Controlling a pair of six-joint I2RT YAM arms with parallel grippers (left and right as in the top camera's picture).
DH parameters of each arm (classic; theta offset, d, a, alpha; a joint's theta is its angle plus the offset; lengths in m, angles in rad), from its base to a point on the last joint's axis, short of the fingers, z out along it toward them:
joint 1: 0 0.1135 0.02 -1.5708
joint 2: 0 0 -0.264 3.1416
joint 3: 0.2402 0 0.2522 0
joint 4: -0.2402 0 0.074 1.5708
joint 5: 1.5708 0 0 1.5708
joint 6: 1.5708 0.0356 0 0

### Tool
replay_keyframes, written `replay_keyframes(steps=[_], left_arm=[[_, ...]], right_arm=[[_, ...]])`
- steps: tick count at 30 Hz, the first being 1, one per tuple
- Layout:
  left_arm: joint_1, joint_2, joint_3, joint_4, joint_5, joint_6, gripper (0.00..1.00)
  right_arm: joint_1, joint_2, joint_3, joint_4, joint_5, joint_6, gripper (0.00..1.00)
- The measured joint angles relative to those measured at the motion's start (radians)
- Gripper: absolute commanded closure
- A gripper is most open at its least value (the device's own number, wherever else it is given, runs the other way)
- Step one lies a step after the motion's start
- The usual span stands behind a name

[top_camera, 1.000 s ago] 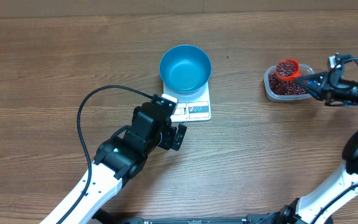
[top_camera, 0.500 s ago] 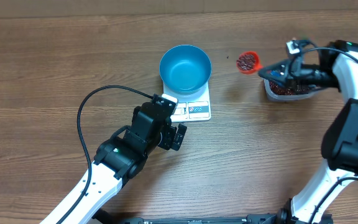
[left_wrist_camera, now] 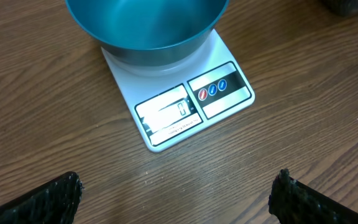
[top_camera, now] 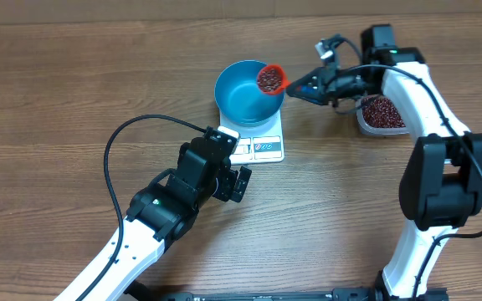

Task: Scoop item into bowl and weigh 150g on scale
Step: 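Carry the filled red scoop with right gripper over the teal bowl, then tilt the scoop with right gripper to pour beans into the bowl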

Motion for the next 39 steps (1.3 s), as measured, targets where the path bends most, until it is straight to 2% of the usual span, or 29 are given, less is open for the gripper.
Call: replay_keyframes(steps=[4, 10, 20, 30, 39], left_arm=[[0.000, 0.000, 0.000, 0.000, 0.000, 0.000, 0.01], [0.000, 0.000, 0.000, 0.000, 0.000, 0.000, 0.00], [0.000, 0.000, 0.000, 0.000, 0.000, 0.000, 0.00], [0.000, 0.000, 0.000, 0.000, 0.000, 0.000, 0.01], [0.000, 0.000, 0.000, 0.000, 0.000, 0.000, 0.00]], right_arm=[[0.062, 0.000, 0.032, 0.005, 0.127, 0.084, 0.96], [0.144, 0.000, 0.124, -0.055, 0.375, 0.131, 0.96], [0.304, 0.001, 0.316, -0.194, 0.904, 0.140, 0.96], [0.460, 0.001, 0.344, -0.249, 1.356, 0.095, 0.96], [0.500, 0.001, 0.344, -0.250, 1.485, 0.074, 0.96]])
